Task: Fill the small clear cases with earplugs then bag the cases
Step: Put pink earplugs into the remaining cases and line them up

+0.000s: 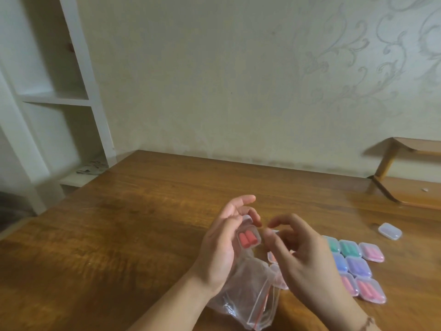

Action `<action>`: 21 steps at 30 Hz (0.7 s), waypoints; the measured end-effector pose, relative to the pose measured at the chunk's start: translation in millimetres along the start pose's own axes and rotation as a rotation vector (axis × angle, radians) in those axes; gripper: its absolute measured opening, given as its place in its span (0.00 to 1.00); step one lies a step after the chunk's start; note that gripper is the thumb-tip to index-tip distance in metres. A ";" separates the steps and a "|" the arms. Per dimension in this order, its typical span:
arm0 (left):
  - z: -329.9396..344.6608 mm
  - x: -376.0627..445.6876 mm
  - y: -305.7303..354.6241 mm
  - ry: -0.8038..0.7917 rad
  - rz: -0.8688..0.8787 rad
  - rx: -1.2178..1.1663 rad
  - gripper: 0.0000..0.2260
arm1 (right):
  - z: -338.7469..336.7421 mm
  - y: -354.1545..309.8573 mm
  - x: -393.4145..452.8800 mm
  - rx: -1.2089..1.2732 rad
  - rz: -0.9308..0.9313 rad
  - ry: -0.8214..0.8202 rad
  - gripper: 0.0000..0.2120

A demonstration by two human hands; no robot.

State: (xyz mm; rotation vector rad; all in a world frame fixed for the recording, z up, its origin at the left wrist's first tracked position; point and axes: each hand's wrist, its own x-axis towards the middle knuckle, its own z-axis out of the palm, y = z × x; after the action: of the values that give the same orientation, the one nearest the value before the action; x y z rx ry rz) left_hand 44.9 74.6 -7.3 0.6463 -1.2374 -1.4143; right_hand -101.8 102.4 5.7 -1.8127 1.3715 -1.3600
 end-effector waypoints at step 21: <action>3.6 0.0 -6.2 0.064 0.667 0.790 0.16 | -8.4 -9.3 1.6 0.513 0.144 0.051 0.15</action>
State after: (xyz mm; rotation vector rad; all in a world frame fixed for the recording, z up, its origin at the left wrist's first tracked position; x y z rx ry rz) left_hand 39.5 74.9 -11.9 0.6894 -1.7526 -0.3250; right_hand -105.5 105.9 17.3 -1.3244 1.0291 -1.5168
